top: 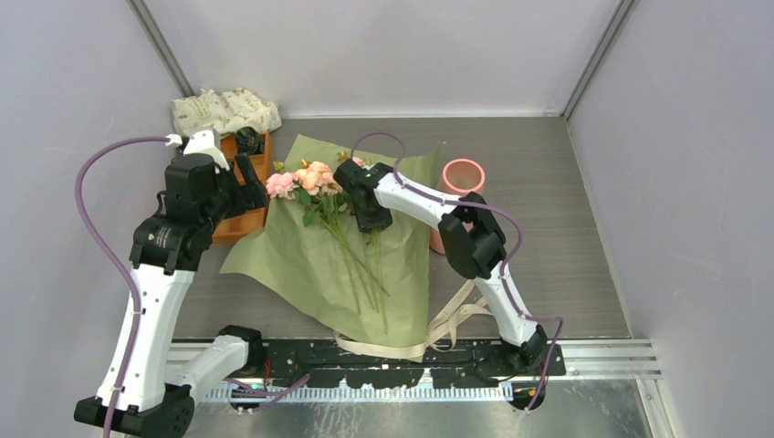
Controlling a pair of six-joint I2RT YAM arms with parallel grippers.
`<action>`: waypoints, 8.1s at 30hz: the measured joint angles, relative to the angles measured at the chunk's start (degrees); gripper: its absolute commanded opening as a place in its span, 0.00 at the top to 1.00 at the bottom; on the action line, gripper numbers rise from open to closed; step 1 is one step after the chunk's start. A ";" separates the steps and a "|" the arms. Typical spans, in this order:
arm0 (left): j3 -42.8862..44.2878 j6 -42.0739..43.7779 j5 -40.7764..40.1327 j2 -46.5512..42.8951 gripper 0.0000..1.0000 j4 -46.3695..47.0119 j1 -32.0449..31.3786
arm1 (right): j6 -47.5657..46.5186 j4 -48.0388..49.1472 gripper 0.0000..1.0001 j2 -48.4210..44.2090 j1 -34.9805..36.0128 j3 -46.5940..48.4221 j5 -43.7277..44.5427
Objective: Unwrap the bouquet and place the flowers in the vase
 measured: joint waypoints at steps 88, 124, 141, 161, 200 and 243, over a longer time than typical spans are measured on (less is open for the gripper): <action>-3.93 -6.25 17.73 2.91 0.24 9.33 0.00 | -37.16 52.74 0.43 -66.25 -0.48 -44.48 34.86; 14.10 -8.85 3.76 53.11 0.29 14.86 -18.47 | -10.97 30.88 0.38 -93.13 -0.48 -49.31 18.03; 26.86 -9.60 -1.77 70.49 0.37 13.27 -19.89 | -10.08 28.20 0.42 -97.55 -0.48 -52.28 17.81; 27.80 -10.49 -7.04 71.69 0.54 11.39 -19.91 | -9.03 26.84 0.44 -99.23 -0.48 -53.07 18.25; 11.91 -4.76 1.29 24.68 0.90 23.58 -21.49 | -7.06 24.17 0.45 -100.28 -0.48 -50.84 18.29; 52.06 14.86 17.53 54.14 0.84 65.22 -46.88 | -8.15 19.10 0.43 -108.15 -0.50 -50.86 20.70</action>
